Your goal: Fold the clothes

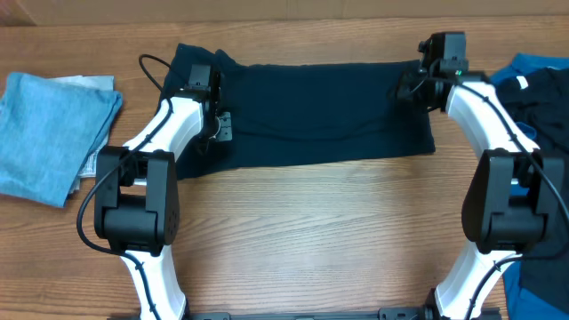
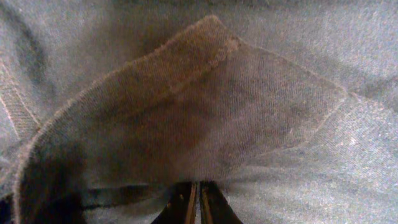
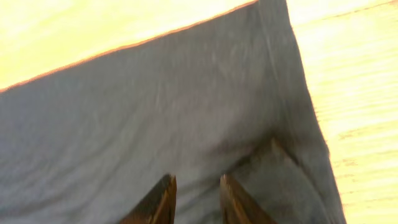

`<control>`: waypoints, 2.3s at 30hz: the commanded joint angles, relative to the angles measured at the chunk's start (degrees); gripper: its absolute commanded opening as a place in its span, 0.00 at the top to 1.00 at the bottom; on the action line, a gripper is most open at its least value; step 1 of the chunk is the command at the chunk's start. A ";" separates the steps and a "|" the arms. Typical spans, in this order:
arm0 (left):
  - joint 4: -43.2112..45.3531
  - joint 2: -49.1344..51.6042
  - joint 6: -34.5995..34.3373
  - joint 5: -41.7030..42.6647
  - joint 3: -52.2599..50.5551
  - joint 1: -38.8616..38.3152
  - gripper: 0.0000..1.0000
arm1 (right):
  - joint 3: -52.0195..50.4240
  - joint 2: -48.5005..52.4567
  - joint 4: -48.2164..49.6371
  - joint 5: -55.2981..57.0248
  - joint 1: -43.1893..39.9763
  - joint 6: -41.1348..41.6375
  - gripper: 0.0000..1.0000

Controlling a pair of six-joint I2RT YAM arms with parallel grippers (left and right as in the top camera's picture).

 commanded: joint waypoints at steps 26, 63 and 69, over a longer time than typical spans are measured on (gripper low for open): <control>-0.61 1.38 -0.07 -2.01 -1.86 0.33 0.85 | -4.17 2.86 -12.09 -11.63 22.73 -54.71 0.96; -8.20 0.94 1.70 -11.52 19.28 0.39 0.70 | -0.02 -0.76 5.51 8.59 10.32 -12.17 0.87; -11.15 0.94 1.18 11.28 31.52 5.97 0.66 | 14.10 -1.53 -7.87 8.52 5.38 -8.15 0.46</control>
